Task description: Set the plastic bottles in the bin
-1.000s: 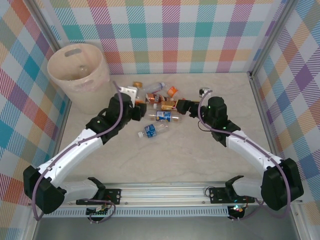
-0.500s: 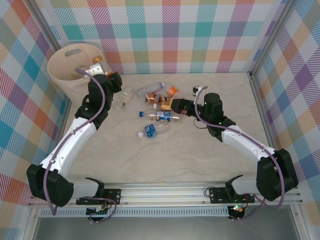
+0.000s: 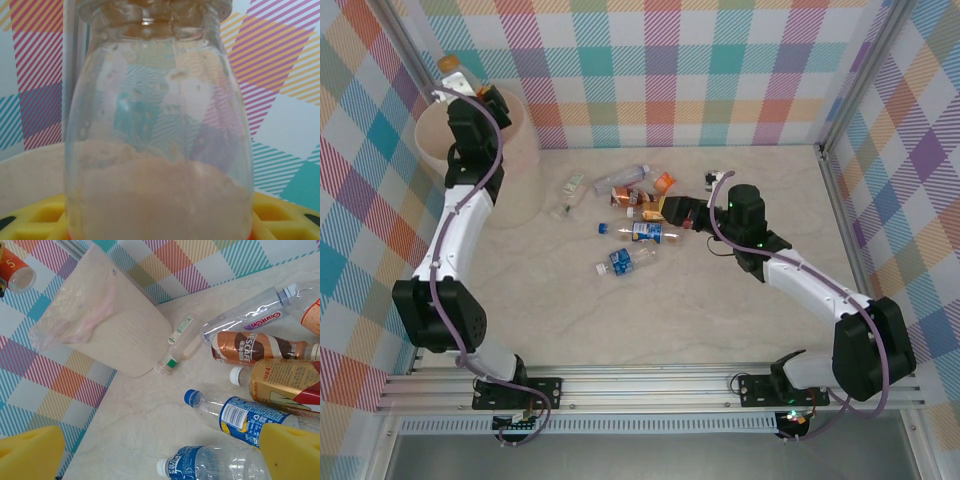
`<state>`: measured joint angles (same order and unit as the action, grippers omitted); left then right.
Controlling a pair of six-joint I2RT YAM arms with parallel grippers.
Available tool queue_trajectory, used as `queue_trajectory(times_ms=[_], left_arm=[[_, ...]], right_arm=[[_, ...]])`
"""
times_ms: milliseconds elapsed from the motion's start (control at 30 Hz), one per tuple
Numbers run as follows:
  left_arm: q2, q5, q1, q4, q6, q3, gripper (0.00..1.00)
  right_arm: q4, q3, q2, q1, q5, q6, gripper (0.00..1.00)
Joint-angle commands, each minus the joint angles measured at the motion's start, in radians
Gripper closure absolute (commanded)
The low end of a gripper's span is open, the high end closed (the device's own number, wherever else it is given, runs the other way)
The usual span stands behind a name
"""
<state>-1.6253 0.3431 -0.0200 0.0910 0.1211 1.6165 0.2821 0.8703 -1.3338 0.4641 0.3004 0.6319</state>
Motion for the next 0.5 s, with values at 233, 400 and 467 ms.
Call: queue_trajectory(times_ms=[233,400,467], left_arm=[[-0.151,-0.121,-0.075,-0.33,-0.02,0.225,0.54],[-0.183,-0.18,-0.081,-0.392,-0.01,0.245,0.51],[-0.202,-0.227,-0.081,-0.437,0.003,0.274,0.45]], right_arm=[[-0.028,0.05,-0.008,-0.001,-0.009,0.012,0.0],[-0.033,0.053,-0.018,-0.001,-0.004,0.02,0.0],[-0.036,0.055,-0.018,-0.001,-0.002,0.019,0.0]])
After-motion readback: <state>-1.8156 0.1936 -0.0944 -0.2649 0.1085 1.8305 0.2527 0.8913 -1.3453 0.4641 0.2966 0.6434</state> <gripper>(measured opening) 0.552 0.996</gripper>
